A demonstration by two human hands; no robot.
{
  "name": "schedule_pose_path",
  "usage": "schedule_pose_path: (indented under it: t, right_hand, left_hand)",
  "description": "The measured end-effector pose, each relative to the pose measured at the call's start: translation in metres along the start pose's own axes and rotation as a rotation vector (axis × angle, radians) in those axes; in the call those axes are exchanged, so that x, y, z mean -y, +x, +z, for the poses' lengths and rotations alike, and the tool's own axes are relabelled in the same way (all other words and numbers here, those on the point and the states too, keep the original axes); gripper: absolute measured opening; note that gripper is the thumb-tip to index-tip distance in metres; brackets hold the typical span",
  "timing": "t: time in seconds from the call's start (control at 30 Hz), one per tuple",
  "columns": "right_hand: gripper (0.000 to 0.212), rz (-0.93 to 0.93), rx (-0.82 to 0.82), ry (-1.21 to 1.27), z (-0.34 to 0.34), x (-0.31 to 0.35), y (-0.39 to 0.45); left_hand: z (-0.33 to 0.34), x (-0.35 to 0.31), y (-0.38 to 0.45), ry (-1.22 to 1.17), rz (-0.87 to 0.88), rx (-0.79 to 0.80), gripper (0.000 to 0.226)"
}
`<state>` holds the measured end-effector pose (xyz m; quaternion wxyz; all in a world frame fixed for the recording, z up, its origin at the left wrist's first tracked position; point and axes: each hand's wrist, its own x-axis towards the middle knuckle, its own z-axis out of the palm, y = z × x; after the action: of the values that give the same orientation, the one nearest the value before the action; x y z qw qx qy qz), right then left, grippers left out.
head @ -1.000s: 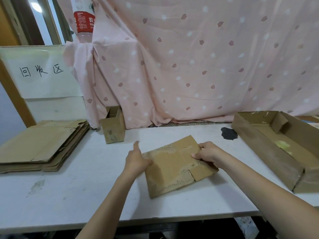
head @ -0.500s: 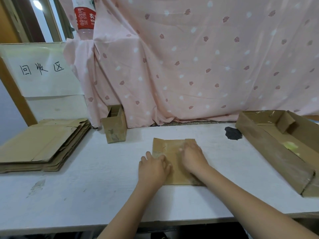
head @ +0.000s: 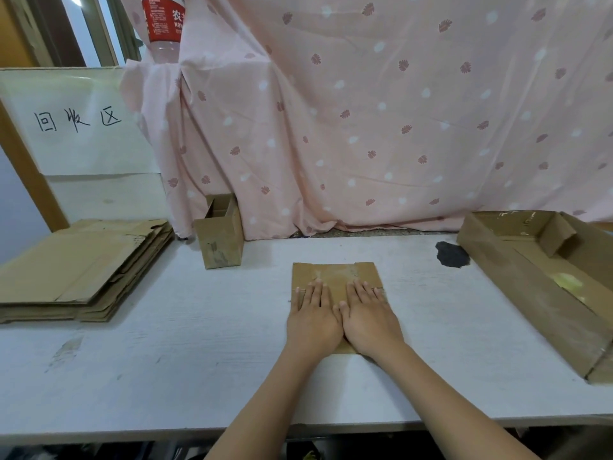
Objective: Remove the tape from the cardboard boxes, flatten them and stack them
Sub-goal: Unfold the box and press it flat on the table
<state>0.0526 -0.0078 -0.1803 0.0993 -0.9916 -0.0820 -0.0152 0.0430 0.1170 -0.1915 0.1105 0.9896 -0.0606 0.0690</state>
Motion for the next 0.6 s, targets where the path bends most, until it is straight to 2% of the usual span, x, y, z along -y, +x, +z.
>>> schedule_pose_path:
  t: [0.1,0.2,0.3,0.47,0.6]
  right_hand:
    - [0.060,0.007,-0.007,0.018,0.000,0.000,0.001]
    - [0.060,-0.004,0.010,0.057,-0.002,-0.001,0.004]
    - [0.060,0.015,0.009,0.055,-0.003,-0.002,0.003]
    - [0.056,0.247,0.091,0.030,-0.005,0.002,-0.007]
    - [0.055,0.264,0.068,0.046,-0.009,0.008,-0.007]
  left_hand:
    - [0.002,0.001,-0.001,-0.014,0.009,-0.033,0.097]
    - [-0.001,0.001,0.003,-0.001,-0.024,0.038,0.078]
    - [-0.001,-0.001,0.004,-0.010,-0.036,0.037,0.061]
    - [0.001,-0.003,-0.006,0.045,-0.125,-0.034,0.069]
    - [-0.003,-0.009,-0.012,0.012,-0.261,0.041,0.059]
